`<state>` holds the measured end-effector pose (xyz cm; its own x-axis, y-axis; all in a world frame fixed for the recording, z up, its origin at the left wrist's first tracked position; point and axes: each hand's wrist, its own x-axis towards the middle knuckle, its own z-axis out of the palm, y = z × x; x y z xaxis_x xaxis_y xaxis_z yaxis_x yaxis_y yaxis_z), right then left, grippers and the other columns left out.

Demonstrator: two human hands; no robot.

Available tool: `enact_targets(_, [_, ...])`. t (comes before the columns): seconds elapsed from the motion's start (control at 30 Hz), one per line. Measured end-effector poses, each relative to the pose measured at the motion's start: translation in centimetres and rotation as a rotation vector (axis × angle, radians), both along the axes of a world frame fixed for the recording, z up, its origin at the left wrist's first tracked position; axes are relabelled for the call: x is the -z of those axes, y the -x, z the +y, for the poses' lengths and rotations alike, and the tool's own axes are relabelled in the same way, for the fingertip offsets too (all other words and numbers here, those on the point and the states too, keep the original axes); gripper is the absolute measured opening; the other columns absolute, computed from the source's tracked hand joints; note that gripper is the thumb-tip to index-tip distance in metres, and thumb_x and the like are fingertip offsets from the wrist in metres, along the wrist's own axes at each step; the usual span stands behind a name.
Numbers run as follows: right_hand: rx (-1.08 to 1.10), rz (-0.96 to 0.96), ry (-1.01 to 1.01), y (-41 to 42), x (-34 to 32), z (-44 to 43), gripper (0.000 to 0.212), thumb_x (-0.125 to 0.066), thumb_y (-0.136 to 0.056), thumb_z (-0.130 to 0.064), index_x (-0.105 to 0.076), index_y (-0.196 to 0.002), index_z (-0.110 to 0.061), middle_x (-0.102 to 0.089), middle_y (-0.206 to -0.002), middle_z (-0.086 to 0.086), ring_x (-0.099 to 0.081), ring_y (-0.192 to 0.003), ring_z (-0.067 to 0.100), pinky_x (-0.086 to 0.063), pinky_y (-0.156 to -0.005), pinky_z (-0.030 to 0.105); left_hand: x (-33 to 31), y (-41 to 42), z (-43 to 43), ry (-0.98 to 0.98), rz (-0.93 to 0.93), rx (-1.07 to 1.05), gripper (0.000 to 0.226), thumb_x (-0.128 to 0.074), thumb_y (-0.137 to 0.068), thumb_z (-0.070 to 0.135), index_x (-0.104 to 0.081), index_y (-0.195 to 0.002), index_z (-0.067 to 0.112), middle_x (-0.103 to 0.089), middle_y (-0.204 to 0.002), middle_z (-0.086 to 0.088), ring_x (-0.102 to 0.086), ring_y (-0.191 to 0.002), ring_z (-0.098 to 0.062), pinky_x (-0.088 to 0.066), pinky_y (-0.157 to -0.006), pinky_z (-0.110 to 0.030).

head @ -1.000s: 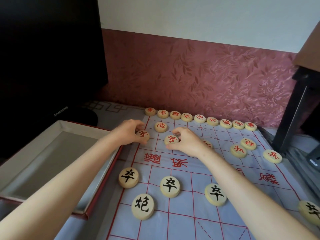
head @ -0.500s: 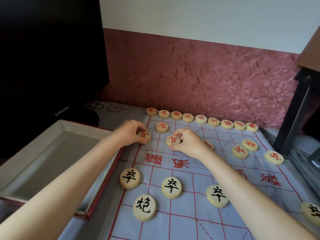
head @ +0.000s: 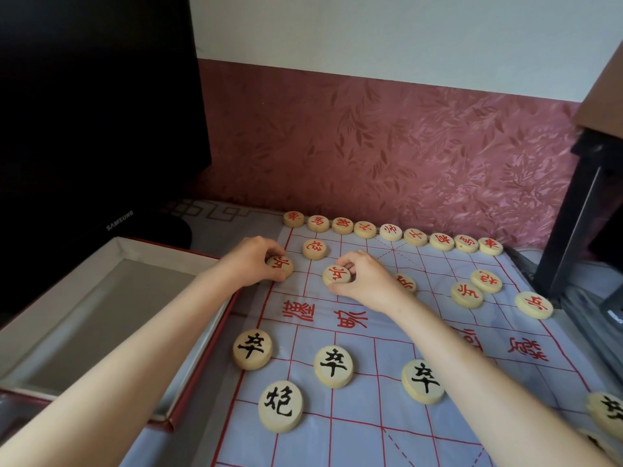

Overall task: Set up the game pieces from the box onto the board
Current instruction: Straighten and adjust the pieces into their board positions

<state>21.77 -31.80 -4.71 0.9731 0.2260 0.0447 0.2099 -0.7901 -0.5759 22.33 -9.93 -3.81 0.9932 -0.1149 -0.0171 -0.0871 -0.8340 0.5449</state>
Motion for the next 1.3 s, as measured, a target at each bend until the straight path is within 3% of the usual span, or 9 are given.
enact_targets(0.53, [-0.027,0.021,-0.001,0.12,0.11,-0.11,0.046,-0.073,-0.076,-0.025,-0.053,-0.117,-0.016,-0.048,-0.117,0.000,-0.047,-0.114,0.019,-0.043,-0.098,0.038,0.01,0.02,-0.24,-0.023,-0.008,0.014,0.057,-0.076,-0.073,0.027,-0.055,-0.125,0.019,-0.057,-0.124,-0.001,-0.055,-0.108,-0.014,-0.043,-0.086,-0.022])
enact_targets(1.13, [-0.032,0.021,0.022,0.33,0.09,-0.12,0.056,-0.070,-0.079,-0.027,-0.046,-0.128,-0.016,-0.045,-0.125,0.000,-0.042,-0.120,0.018,-0.039,-0.098,0.031,0.25,-0.11,-0.11,-0.047,-0.024,0.024,0.055,-0.075,-0.073,0.030,-0.055,-0.124,0.020,-0.057,-0.124,-0.001,-0.054,-0.109,-0.015,-0.045,-0.091,-0.026])
enact_targets(1.3, [-0.037,-0.010,0.097,0.70,-0.48,0.12,0.068,-0.068,-0.080,-0.028,-0.035,-0.139,-0.018,-0.043,-0.134,0.001,-0.037,-0.127,0.019,-0.034,-0.103,0.033,-0.10,0.13,-0.29,-0.117,-0.056,0.045,0.067,-0.073,-0.074,0.039,-0.046,-0.133,0.023,-0.044,-0.135,-0.004,-0.039,-0.126,-0.020,-0.037,-0.102,-0.033])
